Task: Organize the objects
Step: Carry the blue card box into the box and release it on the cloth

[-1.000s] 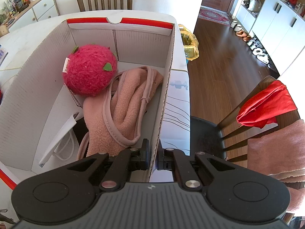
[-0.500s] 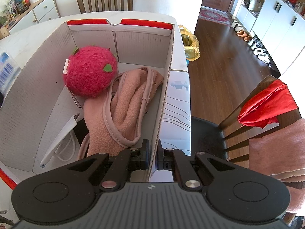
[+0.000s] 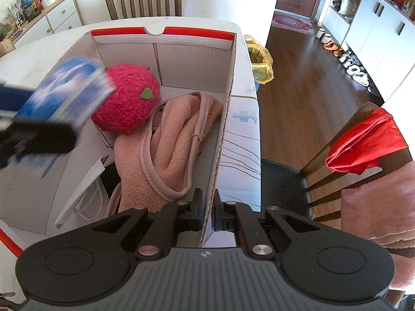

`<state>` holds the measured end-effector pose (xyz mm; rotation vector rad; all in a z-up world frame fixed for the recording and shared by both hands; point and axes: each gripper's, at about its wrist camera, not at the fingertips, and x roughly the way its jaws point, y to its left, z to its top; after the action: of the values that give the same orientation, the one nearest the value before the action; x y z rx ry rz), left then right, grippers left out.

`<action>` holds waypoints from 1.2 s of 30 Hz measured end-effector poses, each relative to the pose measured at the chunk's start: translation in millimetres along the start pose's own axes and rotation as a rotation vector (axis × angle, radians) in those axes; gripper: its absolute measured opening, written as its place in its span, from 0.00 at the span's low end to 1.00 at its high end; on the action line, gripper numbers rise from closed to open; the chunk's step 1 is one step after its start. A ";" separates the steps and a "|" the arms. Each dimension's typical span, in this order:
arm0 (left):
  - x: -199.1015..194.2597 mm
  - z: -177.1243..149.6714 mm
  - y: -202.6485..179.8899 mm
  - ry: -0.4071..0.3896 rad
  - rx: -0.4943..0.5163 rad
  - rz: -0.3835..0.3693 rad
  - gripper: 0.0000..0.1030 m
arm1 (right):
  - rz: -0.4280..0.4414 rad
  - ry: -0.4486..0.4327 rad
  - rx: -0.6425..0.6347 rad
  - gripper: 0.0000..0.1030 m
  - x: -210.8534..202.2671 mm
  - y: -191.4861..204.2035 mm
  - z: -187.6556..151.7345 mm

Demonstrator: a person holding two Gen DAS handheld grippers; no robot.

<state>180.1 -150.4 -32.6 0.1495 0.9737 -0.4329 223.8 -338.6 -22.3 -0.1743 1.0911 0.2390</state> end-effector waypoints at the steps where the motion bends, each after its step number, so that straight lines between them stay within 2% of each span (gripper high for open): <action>1: 4.6 3.3 -1.5 0.002 0.003 0.001 0.47 | 0.000 0.000 -0.001 0.06 0.0 -0.2 -0.2; 10: 52.0 27.1 -8.3 0.034 0.018 -0.007 0.47 | 0.007 -0.001 0.006 0.06 -0.1 -1.7 -1.5; 25: 97.0 26.5 -6.9 0.136 0.051 -0.021 0.48 | 0.014 -0.001 0.013 0.06 -1.7 -3.3 -2.0; 27: 97.2 26.1 -4.1 0.138 0.034 -0.033 0.51 | 0.015 -0.001 0.013 0.06 -2.1 -3.2 -2.1; 29: 94.6 25.3 -1.6 0.125 0.021 -0.048 0.63 | 0.015 -0.001 0.013 0.06 -2.1 -3.3 -2.0; 31: 89.6 25.1 0.2 0.103 0.014 -0.055 0.70 | 0.016 -0.001 0.014 0.06 -2.1 -3.1 -2.0; 36: 79.4 24.8 1.6 0.077 0.026 -0.054 0.73 | 0.015 0.000 0.014 0.06 -2.3 -3.2 -2.1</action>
<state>238.3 -179.6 -84.4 0.1648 1.0501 -0.4930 221.9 -342.5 -21.1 -0.1540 1.0939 0.2449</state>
